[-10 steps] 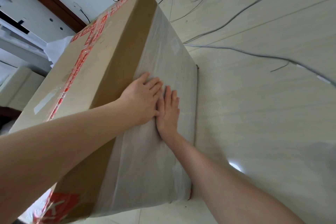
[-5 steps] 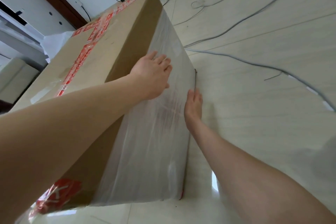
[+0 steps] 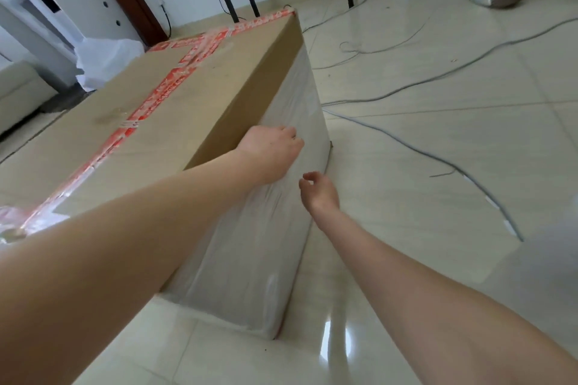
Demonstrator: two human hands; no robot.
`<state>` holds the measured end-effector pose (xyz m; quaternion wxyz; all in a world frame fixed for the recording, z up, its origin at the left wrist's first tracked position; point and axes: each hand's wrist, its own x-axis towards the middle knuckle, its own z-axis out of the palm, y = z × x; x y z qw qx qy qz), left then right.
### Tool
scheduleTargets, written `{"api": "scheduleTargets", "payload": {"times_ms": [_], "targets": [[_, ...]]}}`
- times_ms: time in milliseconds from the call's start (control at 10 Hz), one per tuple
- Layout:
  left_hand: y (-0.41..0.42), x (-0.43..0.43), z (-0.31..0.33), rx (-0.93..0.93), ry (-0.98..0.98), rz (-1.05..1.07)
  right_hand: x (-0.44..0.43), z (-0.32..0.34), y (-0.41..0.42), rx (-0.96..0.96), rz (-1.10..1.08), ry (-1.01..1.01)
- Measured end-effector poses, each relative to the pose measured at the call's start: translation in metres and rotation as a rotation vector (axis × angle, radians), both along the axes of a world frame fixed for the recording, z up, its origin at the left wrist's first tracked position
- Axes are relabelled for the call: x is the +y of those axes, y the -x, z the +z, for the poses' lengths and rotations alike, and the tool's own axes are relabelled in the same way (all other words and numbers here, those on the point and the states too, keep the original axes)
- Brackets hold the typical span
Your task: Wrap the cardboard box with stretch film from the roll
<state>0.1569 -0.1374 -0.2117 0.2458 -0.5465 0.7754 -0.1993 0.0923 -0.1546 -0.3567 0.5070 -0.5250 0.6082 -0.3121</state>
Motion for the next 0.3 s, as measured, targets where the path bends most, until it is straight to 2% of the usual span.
{"api": "scheduleTargets", "payload": {"times_ms": [100,200,300], "targets": [[0.005,0.005,0.002,0.196,0.033,0.09,0.006,0.016,0.016,0.125,0.256,0.031],[0.015,0.019,0.006,0.556,0.042,0.176,0.015,0.04,0.035,0.298,0.564,-0.007],[0.025,0.039,0.011,0.956,0.032,0.215,0.03,0.065,0.054,0.408,0.711,-0.09]]}}
